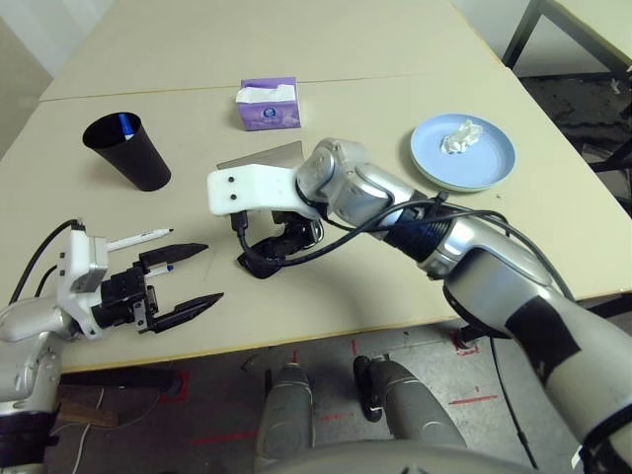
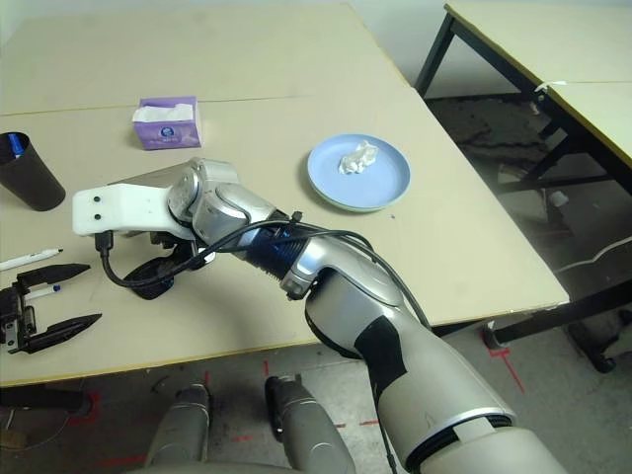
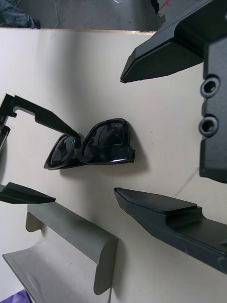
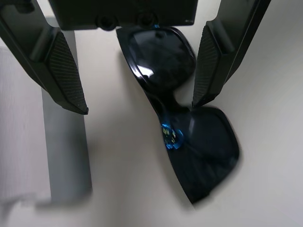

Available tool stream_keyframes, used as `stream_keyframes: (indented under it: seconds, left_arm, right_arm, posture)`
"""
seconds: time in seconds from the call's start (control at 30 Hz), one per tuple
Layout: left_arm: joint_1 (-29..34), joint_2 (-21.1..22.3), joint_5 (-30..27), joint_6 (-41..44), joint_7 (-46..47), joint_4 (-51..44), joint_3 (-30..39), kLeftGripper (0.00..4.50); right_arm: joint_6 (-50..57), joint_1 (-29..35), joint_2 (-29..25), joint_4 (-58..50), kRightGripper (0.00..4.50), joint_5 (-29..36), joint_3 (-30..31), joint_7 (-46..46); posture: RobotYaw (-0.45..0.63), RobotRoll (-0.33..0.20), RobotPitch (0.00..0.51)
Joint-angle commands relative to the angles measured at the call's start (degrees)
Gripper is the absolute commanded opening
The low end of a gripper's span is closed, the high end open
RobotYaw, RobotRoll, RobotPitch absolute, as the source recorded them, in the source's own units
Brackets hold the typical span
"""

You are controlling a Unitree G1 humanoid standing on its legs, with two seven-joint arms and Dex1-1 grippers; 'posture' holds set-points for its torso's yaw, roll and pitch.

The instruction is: Organize and tidy the items on the table.

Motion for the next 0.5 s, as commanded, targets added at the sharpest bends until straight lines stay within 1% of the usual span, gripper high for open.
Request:
stream_keyframes:
  seconds: [0.03,0.3,0.5]
  left_arm:
    - [1.2,-0.48,0.23,0.28,0.5,-1.31,0.41,4.5]
    - [2.05,-1.02,0.41,0.18,1.49,-2.1,0.32,4.5]
    - [1.95,-1.34,0.76,-0.08,1.78,-1.65,-0.18,4.5]
  right_arm:
    - [-3.28,-0.04,1.05,2.68,4.47,-2.36,-0.09,0.6]
    - [-4.35,2.12,1.06,0.87,4.47,-4.43,-0.11,4.61]
    - [-2.16,2.46,2.77,-1.93,4.47,-3.99,-1.37,6.91]
  posture:
    - [0.09,0.0,0.195]
    - [0.09,0.0,0.194]
    - [0.09,0.0,0.188]
